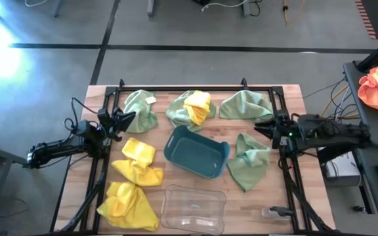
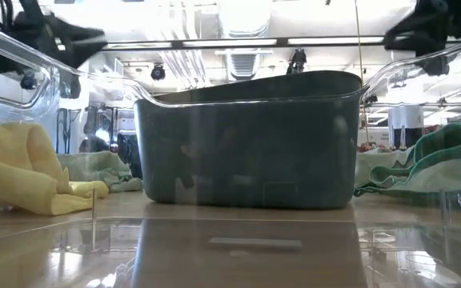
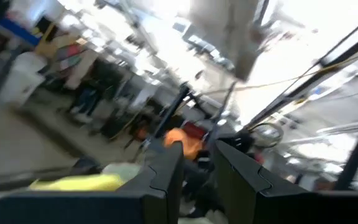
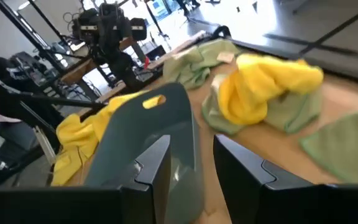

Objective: Sort microfiber towel by color & place in baskets
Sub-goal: Put the top right green microfiber cloth into the blue bin

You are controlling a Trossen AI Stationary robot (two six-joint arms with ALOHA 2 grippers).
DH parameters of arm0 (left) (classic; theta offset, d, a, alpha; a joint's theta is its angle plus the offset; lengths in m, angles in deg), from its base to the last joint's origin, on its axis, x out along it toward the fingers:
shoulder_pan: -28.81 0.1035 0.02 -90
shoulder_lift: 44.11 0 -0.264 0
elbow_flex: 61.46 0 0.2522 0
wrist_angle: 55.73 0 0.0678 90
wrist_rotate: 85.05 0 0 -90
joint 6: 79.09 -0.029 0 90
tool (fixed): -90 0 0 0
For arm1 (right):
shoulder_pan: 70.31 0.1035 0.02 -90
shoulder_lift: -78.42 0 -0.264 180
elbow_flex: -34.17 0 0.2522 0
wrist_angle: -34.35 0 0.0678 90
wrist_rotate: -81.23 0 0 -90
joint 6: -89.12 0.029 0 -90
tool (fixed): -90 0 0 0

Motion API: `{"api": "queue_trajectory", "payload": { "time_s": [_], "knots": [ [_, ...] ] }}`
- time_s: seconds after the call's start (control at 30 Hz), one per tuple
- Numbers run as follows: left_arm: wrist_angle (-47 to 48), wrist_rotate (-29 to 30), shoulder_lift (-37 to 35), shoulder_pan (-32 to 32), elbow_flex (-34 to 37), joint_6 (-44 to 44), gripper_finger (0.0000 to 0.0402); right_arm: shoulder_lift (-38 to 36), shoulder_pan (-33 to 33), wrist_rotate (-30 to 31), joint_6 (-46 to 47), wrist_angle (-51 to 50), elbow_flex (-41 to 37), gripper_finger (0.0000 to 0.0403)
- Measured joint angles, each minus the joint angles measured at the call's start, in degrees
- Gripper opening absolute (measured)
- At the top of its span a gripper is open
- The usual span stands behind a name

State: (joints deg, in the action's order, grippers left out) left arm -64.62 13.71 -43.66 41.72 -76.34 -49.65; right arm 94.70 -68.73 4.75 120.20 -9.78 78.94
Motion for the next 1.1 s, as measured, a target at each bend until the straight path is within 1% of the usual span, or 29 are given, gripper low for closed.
{"api": "queue_trajectory", "payload": {
  "time_s": [0.07,0.17,0.33,0.43,0.67,0.8,0.97,1.03,1.1],
  "knots": [
    [-1.82,-1.84,0.0,0.0,-0.34,-0.25,0.0075,3.28,0.01,0.0,-2.21,-1.64,3.67,0.0114],
    [-1.6,-3.58,0.14,0.0,-2.51,-0.37,0.0075,8.4,0.0,0.0,-4.35,-5.83,9.33,0.0114],
    [-0.63,-7.92,2.14,0.0,-7.69,-2.95,0.0075,16.82,0.01,0.0,-8.64,-13.48,18.21,0.0114],
    [1.98,-10.46,4.24,-0.02,-11.59,-4.58,0.0075,20.97,-0.01,0.01,-11.5,-18.39,22.78,0.0114],
    [16.86,-18.85,12.84,-0.02,-22.98,-3.98,0.0075,27.38,-0.12,0.0,-12.67,-29.93,31.14,0.0114],
    [24.41,-24.41,19.43,-0.02,-31.13,-4.68,0.0075,29.32,-0.12,0.0,-12.69,-32.93,34.88,0.0114],
    [34.94,-30.84,27.43,-0.02,-40.54,-5.87,0.0075,30.3,-0.12,0.02,-12.69,-34.87,37.77,0.0114],
    [39.96,-32.52,30.36,-0.02,-43.6,-6.56,0.0075,30.49,-0.12,0.07,-12.69,-36.13,38.19,0.0114],
    [45.41,-32.84,32.91,0.0,-46.49,-8.04,0.0075,30.66,-0.12,0.42,-12.67,-37.13,38.35,0.0114]
  ]
}}
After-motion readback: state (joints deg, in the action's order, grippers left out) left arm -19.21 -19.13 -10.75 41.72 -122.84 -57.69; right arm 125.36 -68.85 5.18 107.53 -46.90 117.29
